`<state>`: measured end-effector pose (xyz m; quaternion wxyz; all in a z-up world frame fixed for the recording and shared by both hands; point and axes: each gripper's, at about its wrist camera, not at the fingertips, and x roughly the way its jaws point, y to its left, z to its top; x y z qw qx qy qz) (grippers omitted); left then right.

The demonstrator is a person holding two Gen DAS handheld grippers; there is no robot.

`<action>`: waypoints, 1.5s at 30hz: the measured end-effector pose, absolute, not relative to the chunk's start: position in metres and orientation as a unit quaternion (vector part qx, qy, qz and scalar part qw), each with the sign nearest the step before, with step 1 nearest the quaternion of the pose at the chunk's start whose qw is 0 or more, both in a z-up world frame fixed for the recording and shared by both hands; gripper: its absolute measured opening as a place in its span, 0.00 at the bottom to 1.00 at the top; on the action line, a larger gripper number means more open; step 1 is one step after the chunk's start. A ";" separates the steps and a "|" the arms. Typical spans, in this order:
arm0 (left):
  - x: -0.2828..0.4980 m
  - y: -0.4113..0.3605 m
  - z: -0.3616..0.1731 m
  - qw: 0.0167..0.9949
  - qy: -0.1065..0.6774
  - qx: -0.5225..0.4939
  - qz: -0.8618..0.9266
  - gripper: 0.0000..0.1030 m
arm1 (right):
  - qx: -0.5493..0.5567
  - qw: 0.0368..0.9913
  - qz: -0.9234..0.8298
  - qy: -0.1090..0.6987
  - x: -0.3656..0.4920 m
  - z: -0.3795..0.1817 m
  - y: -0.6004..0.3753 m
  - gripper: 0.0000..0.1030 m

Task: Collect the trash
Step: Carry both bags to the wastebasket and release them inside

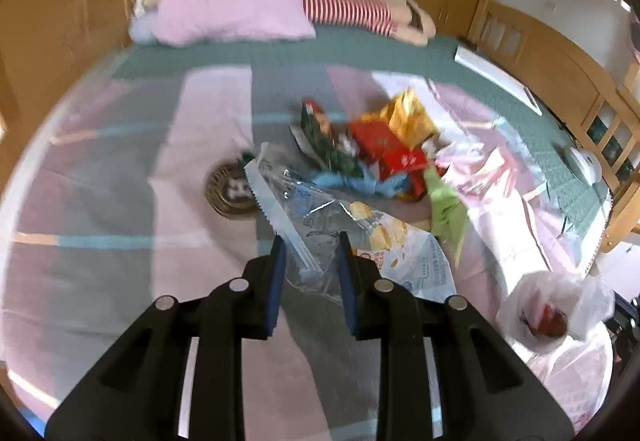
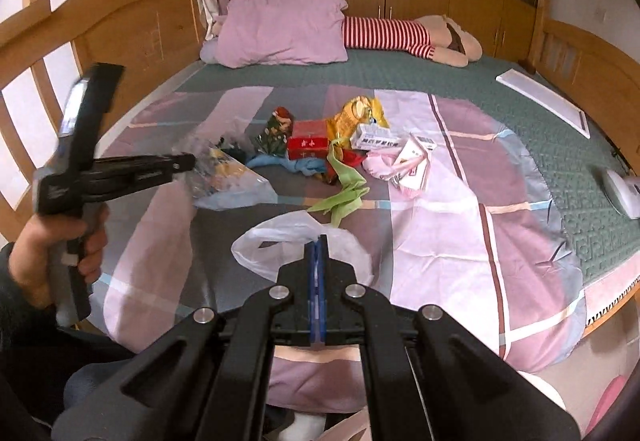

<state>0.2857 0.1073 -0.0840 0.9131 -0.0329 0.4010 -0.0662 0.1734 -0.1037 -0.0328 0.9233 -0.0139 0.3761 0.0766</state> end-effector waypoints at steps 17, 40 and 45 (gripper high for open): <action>0.153 0.075 0.014 0.957 0.287 0.045 0.000 0.25 | -0.016 0.951 0.070 0.299 0.100 0.027 -0.126 0.02; 0.064 0.009 0.050 0.960 0.257 0.085 -0.062 0.25 | -0.037 0.952 0.012 0.304 0.003 0.033 -0.191 0.02; 0.054 -0.008 0.050 0.956 0.264 0.085 -0.098 0.25 | -0.034 0.947 -0.003 0.319 -0.012 0.023 -0.205 0.02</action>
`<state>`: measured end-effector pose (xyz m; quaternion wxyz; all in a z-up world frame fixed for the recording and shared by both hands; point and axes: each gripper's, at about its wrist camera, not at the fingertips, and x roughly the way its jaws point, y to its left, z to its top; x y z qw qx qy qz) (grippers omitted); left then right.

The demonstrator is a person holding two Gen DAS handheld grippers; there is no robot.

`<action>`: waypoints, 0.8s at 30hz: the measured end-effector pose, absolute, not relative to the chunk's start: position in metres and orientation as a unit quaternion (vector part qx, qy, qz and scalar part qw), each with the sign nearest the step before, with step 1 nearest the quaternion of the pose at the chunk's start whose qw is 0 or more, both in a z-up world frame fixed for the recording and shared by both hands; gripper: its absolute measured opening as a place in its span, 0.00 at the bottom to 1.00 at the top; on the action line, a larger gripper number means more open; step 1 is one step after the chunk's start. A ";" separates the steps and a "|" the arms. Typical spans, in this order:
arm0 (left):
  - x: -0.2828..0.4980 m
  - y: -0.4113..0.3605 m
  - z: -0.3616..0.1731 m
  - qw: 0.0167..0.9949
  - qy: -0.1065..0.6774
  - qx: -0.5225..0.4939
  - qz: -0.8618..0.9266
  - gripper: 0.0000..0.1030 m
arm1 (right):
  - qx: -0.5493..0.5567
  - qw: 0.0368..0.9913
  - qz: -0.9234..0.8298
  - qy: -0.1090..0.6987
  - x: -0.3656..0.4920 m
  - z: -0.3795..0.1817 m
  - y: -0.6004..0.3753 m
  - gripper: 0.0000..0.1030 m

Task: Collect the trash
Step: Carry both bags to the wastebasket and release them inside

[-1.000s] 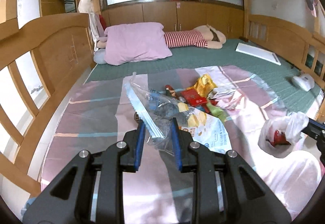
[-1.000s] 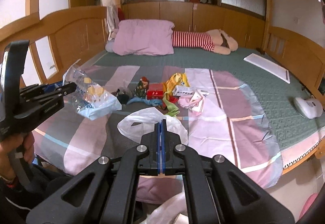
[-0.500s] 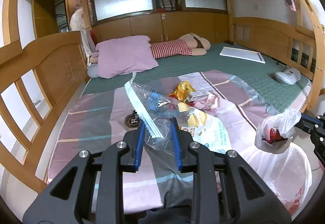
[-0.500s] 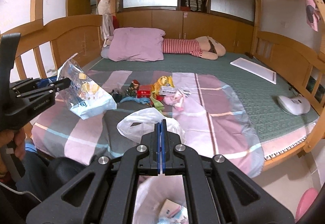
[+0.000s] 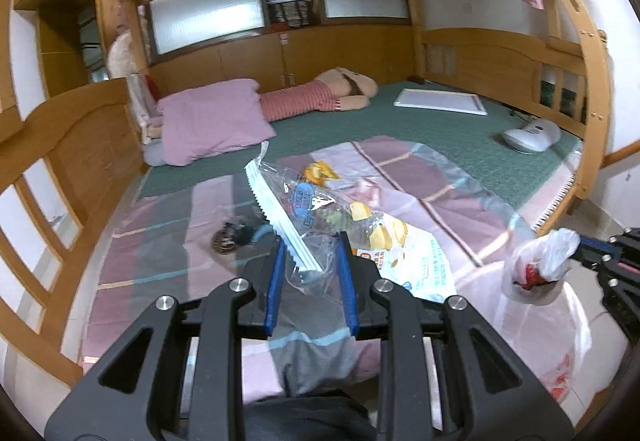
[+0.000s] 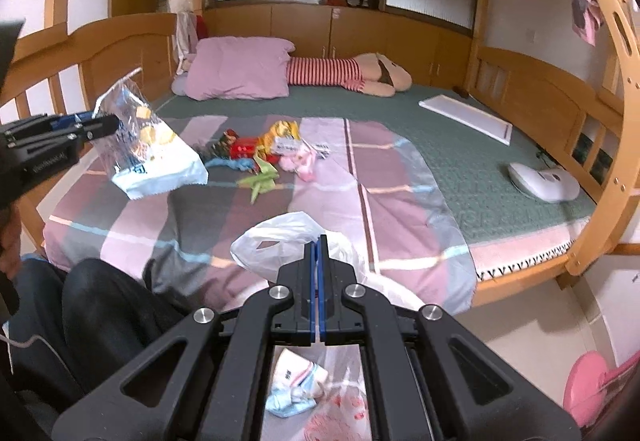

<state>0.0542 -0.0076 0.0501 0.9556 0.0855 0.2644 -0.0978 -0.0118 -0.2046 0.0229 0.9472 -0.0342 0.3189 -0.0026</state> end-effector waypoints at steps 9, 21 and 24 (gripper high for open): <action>0.057 -0.030 0.035 0.924 0.322 0.050 -0.200 0.25 | 0.006 0.924 -0.033 0.382 -0.026 -0.013 -0.241 0.02; 0.057 -0.081 -0.003 0.865 0.387 0.079 -0.308 0.34 | 0.032 0.940 -0.074 0.331 -0.046 -0.007 -0.261 0.56; 0.060 -0.090 -0.015 0.851 0.404 0.082 -0.327 0.83 | 0.037 0.940 -0.076 0.329 -0.046 -0.008 -0.265 0.59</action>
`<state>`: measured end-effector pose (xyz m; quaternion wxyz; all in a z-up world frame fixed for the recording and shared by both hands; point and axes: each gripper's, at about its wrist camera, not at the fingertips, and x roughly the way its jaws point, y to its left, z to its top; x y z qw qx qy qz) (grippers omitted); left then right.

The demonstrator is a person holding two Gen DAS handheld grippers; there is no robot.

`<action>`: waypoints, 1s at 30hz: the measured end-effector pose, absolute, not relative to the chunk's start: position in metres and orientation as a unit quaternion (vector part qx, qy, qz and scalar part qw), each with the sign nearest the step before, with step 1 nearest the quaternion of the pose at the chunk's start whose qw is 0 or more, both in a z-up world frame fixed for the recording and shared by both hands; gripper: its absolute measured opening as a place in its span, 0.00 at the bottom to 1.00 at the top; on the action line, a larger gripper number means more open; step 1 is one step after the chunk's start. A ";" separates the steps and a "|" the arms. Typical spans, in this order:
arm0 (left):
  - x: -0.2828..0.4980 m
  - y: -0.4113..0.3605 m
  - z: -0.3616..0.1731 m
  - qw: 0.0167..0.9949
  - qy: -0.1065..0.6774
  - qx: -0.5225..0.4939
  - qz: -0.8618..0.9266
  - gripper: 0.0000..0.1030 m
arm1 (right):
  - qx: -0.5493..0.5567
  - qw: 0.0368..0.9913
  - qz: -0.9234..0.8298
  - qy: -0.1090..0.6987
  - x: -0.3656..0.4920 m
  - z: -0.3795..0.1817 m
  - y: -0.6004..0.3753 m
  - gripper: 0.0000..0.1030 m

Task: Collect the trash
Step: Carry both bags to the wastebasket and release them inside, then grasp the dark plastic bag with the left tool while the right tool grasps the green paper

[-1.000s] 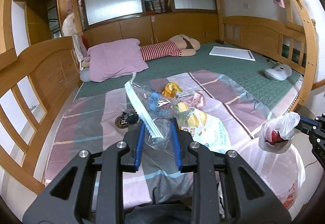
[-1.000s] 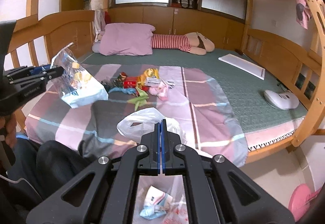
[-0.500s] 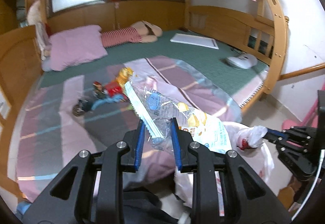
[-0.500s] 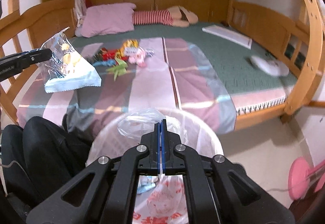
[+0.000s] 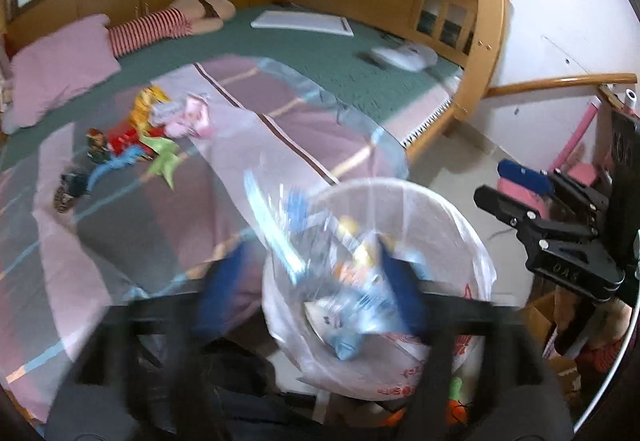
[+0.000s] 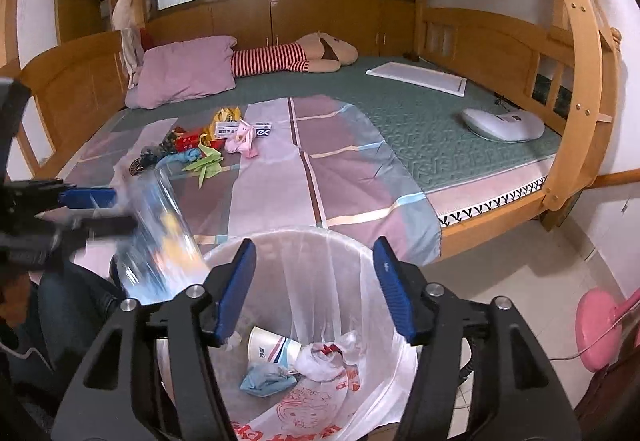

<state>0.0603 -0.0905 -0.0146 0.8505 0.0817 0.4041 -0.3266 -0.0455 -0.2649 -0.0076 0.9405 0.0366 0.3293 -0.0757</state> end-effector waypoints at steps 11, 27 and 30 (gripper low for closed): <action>0.123 -0.021 -0.026 0.884 0.414 0.041 -0.213 0.83 | 0.060 0.929 -0.060 0.360 0.023 -0.032 -0.265 0.59; 0.282 0.148 -0.073 0.908 0.417 -0.044 -0.019 0.88 | -0.017 0.914 0.014 0.404 0.288 -0.090 -0.112 0.59; 0.325 0.162 -0.085 0.916 0.398 -0.041 -0.009 0.91 | -0.029 0.905 -0.002 0.424 0.311 -0.112 -0.096 0.59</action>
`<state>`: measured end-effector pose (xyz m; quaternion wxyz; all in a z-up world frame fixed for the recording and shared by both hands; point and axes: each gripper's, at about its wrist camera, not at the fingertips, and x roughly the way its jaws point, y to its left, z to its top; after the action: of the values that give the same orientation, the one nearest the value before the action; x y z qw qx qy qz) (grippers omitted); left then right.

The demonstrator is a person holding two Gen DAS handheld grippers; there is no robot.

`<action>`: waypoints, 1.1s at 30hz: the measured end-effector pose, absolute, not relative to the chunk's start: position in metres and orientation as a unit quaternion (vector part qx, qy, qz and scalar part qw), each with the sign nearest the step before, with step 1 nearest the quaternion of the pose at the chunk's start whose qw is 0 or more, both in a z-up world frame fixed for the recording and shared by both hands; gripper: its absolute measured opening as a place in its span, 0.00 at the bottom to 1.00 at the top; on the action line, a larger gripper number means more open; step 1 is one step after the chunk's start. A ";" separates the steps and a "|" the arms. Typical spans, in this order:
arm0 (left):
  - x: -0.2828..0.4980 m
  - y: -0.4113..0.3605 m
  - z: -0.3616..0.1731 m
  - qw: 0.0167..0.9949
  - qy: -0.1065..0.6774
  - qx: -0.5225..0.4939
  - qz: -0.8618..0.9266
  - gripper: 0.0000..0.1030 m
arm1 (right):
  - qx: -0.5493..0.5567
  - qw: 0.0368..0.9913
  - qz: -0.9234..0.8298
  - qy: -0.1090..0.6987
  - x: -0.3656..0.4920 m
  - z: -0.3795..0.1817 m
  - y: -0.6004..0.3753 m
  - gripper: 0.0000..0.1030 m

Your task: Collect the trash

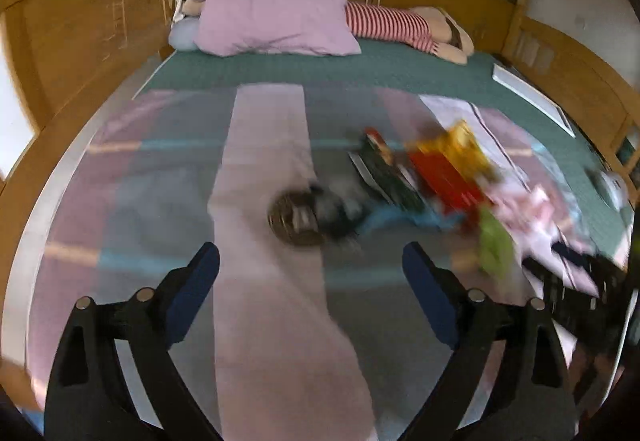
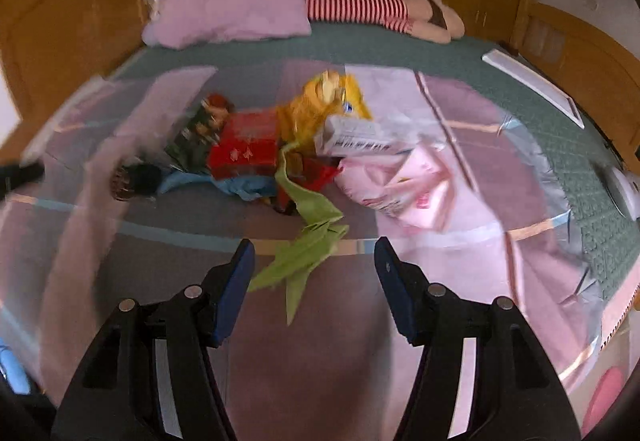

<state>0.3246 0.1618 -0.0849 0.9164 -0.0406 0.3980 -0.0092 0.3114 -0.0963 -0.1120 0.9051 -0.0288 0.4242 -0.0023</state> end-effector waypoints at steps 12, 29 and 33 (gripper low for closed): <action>0.426 0.147 -0.158 0.872 0.479 -0.056 -0.081 0.63 | -0.035 0.893 0.005 0.449 0.326 -0.141 -0.096 0.20; 0.286 0.158 -0.080 0.917 0.395 -0.052 -0.007 0.38 | 0.023 0.918 0.068 0.389 0.221 -0.063 -0.091 0.19; 0.243 0.161 -0.083 0.919 0.393 -0.016 0.041 0.38 | 0.031 0.916 0.084 0.390 0.203 -0.056 -0.087 0.19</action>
<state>0.2425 0.1612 -0.0827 0.9185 -0.0162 0.3929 0.0410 0.2034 -0.0866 -0.0561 0.9163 0.0310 0.3902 0.0845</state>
